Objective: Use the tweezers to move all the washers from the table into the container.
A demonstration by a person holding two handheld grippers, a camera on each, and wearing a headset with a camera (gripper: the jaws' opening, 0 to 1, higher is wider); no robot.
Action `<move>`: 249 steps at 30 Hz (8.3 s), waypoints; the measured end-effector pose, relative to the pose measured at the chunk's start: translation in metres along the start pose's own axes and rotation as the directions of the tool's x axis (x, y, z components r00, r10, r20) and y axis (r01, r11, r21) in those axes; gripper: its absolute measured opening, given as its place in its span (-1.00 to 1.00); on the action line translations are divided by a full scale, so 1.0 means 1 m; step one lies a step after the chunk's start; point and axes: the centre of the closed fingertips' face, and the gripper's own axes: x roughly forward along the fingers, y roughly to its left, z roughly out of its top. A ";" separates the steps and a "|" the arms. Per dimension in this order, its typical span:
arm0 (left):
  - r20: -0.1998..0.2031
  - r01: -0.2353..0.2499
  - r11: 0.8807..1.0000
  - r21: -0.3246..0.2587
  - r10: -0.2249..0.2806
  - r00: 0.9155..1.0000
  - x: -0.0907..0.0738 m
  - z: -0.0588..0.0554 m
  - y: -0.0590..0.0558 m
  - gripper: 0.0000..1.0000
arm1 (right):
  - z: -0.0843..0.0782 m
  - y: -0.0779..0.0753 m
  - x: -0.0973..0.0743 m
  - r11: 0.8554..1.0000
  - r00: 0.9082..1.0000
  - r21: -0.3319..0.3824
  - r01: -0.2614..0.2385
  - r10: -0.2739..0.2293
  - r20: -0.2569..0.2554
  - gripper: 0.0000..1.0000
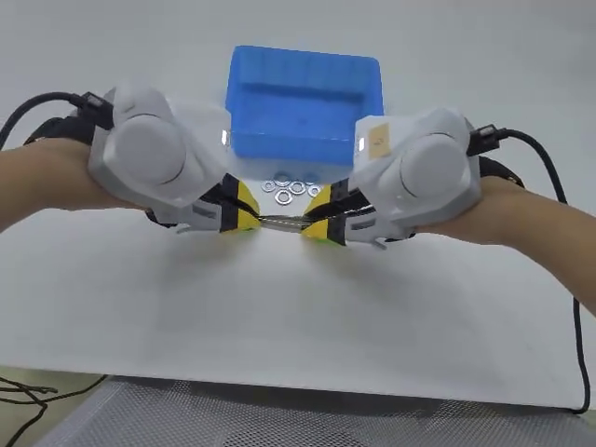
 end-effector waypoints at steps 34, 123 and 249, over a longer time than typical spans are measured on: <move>0.069 -0.053 0.972 0.229 0.038 0.997 -0.031 0.090 -0.014 -0.92 | 0.006 0.004 -0.030 0.987 0.980 -0.111 0.120 -0.099 0.173 -0.84; 0.310 -0.172 0.982 -0.076 0.187 0.932 -0.055 0.082 0.020 -0.91 | -0.013 0.003 -0.036 0.982 0.954 0.098 0.161 -0.180 0.238 -0.10; 0.354 -0.103 0.951 -0.293 0.208 0.912 -0.086 0.065 0.020 0.19 | 0.055 -0.018 -0.038 0.995 0.942 0.040 0.092 -0.100 0.321 -0.82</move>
